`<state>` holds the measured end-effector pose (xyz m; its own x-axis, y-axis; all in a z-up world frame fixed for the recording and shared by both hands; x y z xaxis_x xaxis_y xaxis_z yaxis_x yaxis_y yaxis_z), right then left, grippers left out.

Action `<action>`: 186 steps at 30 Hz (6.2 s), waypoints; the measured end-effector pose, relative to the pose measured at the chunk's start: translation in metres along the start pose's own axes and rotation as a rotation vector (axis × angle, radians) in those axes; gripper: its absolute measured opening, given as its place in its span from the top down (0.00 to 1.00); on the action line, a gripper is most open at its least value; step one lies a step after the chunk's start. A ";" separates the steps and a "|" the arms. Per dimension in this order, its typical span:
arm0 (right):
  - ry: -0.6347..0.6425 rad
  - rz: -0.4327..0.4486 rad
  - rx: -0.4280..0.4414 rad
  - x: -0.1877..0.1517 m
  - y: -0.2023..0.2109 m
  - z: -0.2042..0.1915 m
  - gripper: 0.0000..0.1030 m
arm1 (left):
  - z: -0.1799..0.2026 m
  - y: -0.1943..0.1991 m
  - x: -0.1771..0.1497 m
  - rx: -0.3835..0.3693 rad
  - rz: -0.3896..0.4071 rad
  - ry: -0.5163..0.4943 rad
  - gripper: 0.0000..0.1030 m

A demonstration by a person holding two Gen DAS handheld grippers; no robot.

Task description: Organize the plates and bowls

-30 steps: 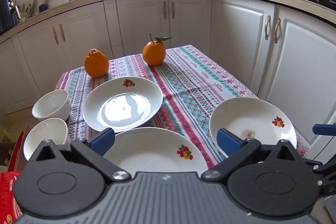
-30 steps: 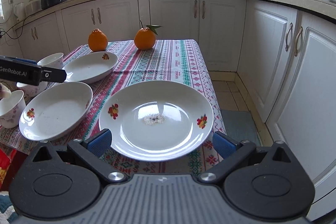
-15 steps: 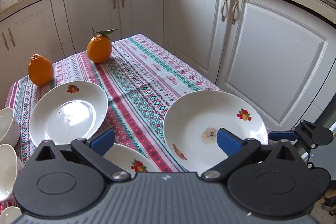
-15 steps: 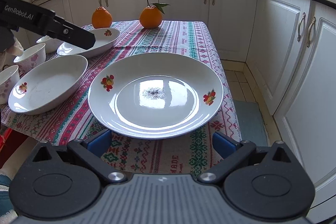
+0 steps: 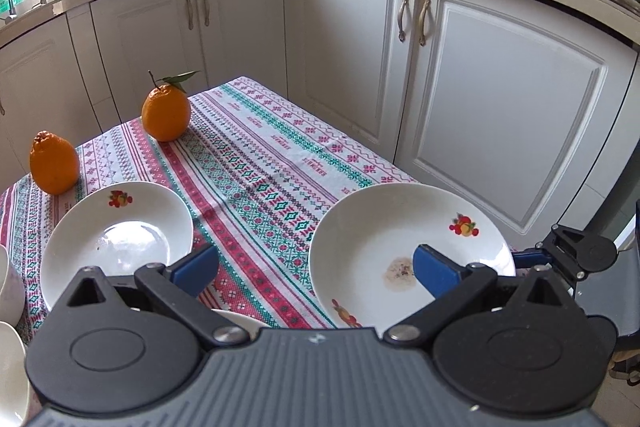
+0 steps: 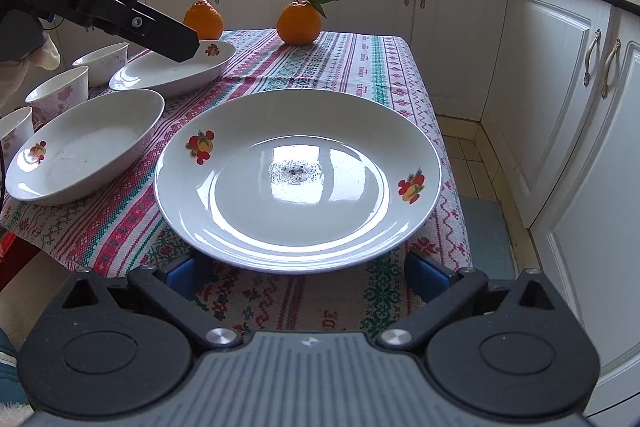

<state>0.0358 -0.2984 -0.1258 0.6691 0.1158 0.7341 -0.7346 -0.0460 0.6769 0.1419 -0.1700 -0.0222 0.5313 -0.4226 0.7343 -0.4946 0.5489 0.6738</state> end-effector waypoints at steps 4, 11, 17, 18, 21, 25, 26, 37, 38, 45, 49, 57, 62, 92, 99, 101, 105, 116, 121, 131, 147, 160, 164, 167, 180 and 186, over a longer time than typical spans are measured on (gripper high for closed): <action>0.021 0.002 0.009 0.001 -0.003 -0.001 0.00 | -0.002 -0.014 0.003 -0.018 -0.021 0.008 0.01; 0.052 0.003 0.043 0.002 -0.005 0.003 0.00 | 0.002 -0.046 0.010 -0.056 -0.087 0.002 0.02; 0.093 0.038 0.094 0.001 -0.006 0.009 0.00 | 0.007 -0.072 0.013 -0.089 -0.159 -0.011 0.09; 0.099 0.037 0.101 0.001 -0.006 0.010 0.00 | 0.008 -0.076 0.014 -0.097 -0.171 -0.013 0.10; 0.112 0.034 0.120 0.002 -0.006 0.013 0.00 | 0.009 -0.087 0.017 -0.112 -0.200 -0.019 0.14; 0.131 0.031 0.142 0.003 -0.006 0.014 0.00 | 0.013 -0.100 0.020 -0.135 -0.243 -0.017 0.21; 0.135 0.029 0.148 0.003 -0.006 0.014 0.00 | 0.013 -0.103 0.020 -0.136 -0.251 -0.020 0.23; 0.164 0.009 0.175 0.007 -0.009 0.017 0.00 | 0.018 -0.120 0.019 -0.153 -0.309 -0.052 0.39; 0.165 0.007 0.178 0.007 -0.009 0.017 0.00 | 0.018 -0.120 0.019 -0.156 -0.311 -0.053 0.39; 0.175 -0.011 0.183 0.010 -0.013 0.018 0.00 | 0.017 -0.124 0.018 -0.161 -0.327 -0.065 0.40; 0.184 -0.022 0.182 0.012 -0.015 0.018 0.00 | 0.016 -0.124 0.019 -0.157 -0.319 -0.071 0.40; 0.216 -0.016 0.181 0.023 -0.022 0.018 0.00 | 0.006 -0.122 0.026 -0.141 -0.287 -0.057 0.40; 0.234 -0.001 0.195 0.037 -0.028 0.022 0.00 | -0.005 -0.122 0.037 -0.119 -0.256 -0.037 0.40; 0.199 -0.028 0.164 0.057 -0.068 0.047 0.00 | -0.026 -0.165 0.069 -0.099 -0.164 -0.007 0.40; 0.188 -0.033 0.160 0.057 -0.069 0.047 0.00 | -0.026 -0.167 0.068 -0.080 -0.163 -0.026 0.37; 0.187 -0.029 0.158 0.057 -0.067 0.048 0.00 | -0.025 -0.163 0.069 -0.075 -0.158 -0.028 0.31; 0.183 -0.016 0.145 0.056 -0.055 0.048 0.00 | -0.029 -0.146 0.075 -0.037 -0.115 -0.034 0.23; 0.098 0.059 0.143 0.068 -0.007 0.033 0.00 | -0.038 -0.066 0.080 0.055 0.016 -0.011 0.12; 0.066 0.054 0.116 0.074 0.004 0.016 0.00 | -0.034 -0.022 0.071 0.062 0.073 0.006 0.10; 0.029 0.042 0.018 0.074 0.022 -0.019 0.00 | -0.040 0.063 0.025 0.158 0.187 0.051 0.06; 0.054 -0.018 0.164 0.052 0.009 -0.087 0.00 | -0.053 0.130 -0.100 0.393 0.251 0.057 0.03; 0.187 0.002 0.232 0.072 0.005 -0.096 0.00 | -0.044 0.112 -0.150 0.300 0.123 0.113 0.03; 0.224 0.029 0.286 0.068 0.005 -0.098 0.00 | -0.045 0.109 -0.145 0.298 0.112 0.110 0.03; 0.277 0.031 0.331 0.060 0.004 -0.099 0.00 | -0.051 0.111 -0.135 0.275 0.099 0.093 0.03; 0.424 0.043 0.433 0.041 -0.023 -0.121 0.00 | -0.097 0.059 -0.074 0.179 -0.073 0.118 0.06; 0.454 0.062 0.455 0.040 -0.027 -0.127 0.00 | -0.121 0.029 -0.070 0.193 -0.174 0.152 0.19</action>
<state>0.0684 -0.1666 -0.1218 0.4396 0.5030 0.7442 -0.5825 -0.4710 0.6625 0.1733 -0.0369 -0.0637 0.7093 -0.3777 0.5952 -0.5006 0.3246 0.8025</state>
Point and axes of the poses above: each gripper's, at about its wrist camera, not at the fingertips, and y roughly against the way its jaws point, z to its right, x to its top, the point moved 5 cm from there along -y, roughly the way its jaws point, and after that the axes turned 7 degrees about y, right-handed, at the moved point
